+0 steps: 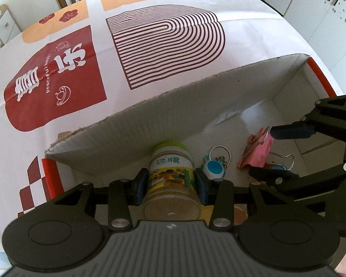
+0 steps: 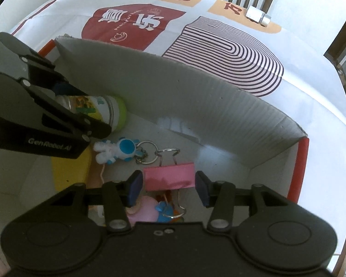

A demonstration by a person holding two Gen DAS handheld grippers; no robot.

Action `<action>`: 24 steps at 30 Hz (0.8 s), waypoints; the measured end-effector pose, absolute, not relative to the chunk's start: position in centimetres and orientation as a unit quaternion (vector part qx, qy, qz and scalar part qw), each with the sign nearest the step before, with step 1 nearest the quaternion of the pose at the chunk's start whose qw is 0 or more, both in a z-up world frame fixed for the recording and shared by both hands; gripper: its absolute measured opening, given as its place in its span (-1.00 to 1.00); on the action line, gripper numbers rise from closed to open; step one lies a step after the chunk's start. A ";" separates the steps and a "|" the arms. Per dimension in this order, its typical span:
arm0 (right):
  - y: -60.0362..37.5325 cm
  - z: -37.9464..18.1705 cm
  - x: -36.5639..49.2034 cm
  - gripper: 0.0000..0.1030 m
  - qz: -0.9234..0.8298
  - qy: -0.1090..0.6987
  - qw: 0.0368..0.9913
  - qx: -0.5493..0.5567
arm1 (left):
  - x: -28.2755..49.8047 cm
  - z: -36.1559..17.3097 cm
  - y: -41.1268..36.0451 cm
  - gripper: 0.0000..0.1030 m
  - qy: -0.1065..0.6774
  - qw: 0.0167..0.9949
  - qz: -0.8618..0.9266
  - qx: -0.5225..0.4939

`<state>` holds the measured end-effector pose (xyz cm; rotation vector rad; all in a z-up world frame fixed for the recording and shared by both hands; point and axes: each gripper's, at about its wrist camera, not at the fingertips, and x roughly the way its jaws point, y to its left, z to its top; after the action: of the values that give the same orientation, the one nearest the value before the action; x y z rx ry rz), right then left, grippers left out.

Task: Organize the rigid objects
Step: 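Lower the jar and clip into the white box and open both tools, then lift both tools out of the box back toward the table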

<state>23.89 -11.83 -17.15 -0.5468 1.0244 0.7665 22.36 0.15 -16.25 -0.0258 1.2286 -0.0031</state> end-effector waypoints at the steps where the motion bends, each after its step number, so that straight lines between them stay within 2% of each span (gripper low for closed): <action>1: -11.9 -17.1 23.9 0.03 0.353 0.472 0.768 -0.250 | 22.3 -16.2 0.1 -0.18 0.577 0.817 -0.002 -0.013; 4: -12.4 -16.7 23.8 0.11 0.354 0.471 0.771 -0.241 | 22.1 -15.9 0.0 -0.17 0.575 0.818 -0.005 -0.015; 8: -13.1 -16.2 23.7 0.19 0.358 0.471 0.773 -0.227 | 21.5 -15.1 -0.3 -0.04 0.566 0.825 -0.012 -0.012; 15: -14.4 -13.9 22.7 0.23 0.373 0.458 0.781 -0.203 | 19.8 -12.9 -0.3 -0.02 0.544 0.839 -0.027 -0.011; 20: -15.1 -11.6 21.4 0.49 0.398 0.442 0.780 -0.194 | 18.4 -10.3 0.0 -0.01 0.515 0.855 -0.055 -0.017; 23: -15.2 -10.2 20.6 0.51 0.406 0.431 0.781 -0.198 | 17.5 -8.5 0.0 0.43 0.492 0.867 -0.071 -0.017; 24: -15.2 -9.7 20.4 0.53 0.409 0.428 0.781 -0.198 | 17.3 -7.9 -0.1 0.46 0.484 0.872 -0.075 -0.017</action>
<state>20.38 -15.23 -9.72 -0.4273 0.9240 0.8841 17.28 -0.08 -7.88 -0.0359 1.0116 -0.1577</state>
